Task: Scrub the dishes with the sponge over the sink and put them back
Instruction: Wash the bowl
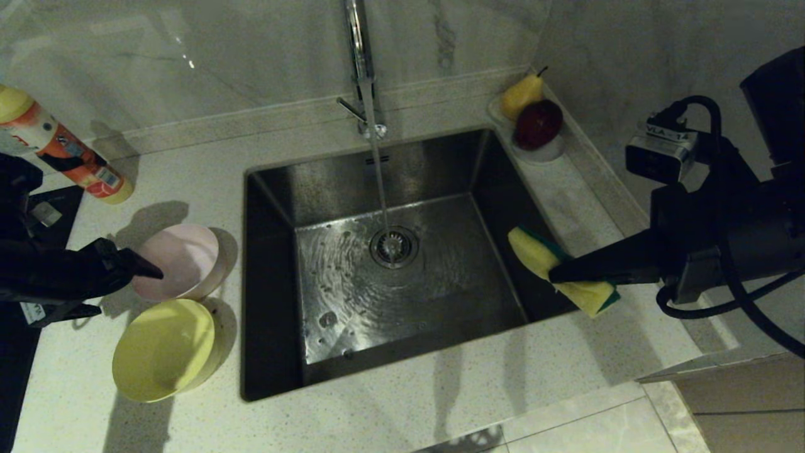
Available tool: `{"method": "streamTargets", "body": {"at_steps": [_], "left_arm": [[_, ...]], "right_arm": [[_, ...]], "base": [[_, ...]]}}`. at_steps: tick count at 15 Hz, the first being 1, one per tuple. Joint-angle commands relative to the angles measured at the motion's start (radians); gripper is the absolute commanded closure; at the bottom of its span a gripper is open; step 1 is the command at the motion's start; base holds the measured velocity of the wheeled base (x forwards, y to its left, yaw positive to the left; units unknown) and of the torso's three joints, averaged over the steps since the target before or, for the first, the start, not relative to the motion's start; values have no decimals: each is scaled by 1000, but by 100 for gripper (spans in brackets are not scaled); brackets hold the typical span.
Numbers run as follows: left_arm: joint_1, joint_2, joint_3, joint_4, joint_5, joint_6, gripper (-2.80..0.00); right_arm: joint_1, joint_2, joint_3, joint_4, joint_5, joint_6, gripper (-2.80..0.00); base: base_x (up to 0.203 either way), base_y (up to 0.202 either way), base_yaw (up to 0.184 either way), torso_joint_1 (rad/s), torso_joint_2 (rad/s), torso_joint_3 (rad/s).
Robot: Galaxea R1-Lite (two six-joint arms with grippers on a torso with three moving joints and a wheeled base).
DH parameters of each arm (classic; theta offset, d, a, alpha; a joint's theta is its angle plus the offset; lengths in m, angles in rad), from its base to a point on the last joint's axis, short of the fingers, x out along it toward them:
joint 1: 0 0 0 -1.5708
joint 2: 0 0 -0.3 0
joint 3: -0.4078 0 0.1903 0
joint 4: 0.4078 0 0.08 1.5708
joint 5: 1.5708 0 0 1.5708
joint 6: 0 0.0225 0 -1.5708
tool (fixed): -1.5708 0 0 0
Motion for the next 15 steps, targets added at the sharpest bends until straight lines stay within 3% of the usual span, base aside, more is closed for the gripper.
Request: {"method": "streamTargets", "body": {"at_steps": [1, 11, 12, 15], "left_arm": [[1, 20, -1, 1, 0, -3, -280], [-30, 40, 2, 1, 3, -12, -280], [-30, 41, 2, -1, 12, -12, 0], [-30, 50, -1, -1, 45, -25, 0]], "right_arm": [[-10, 0, 4, 3, 6, 2, 0], [-28, -9, 12, 3, 6, 0, 0], [-28, -9, 12, 3, 6, 0, 0], [-28, -9, 12, 3, 8, 0, 0]], "base": [[0, 0, 0, 0, 0, 0], [0, 0, 0, 0, 0, 0], [0, 0, 0, 0, 0, 0], [0, 0, 0, 0, 0, 0]]}}
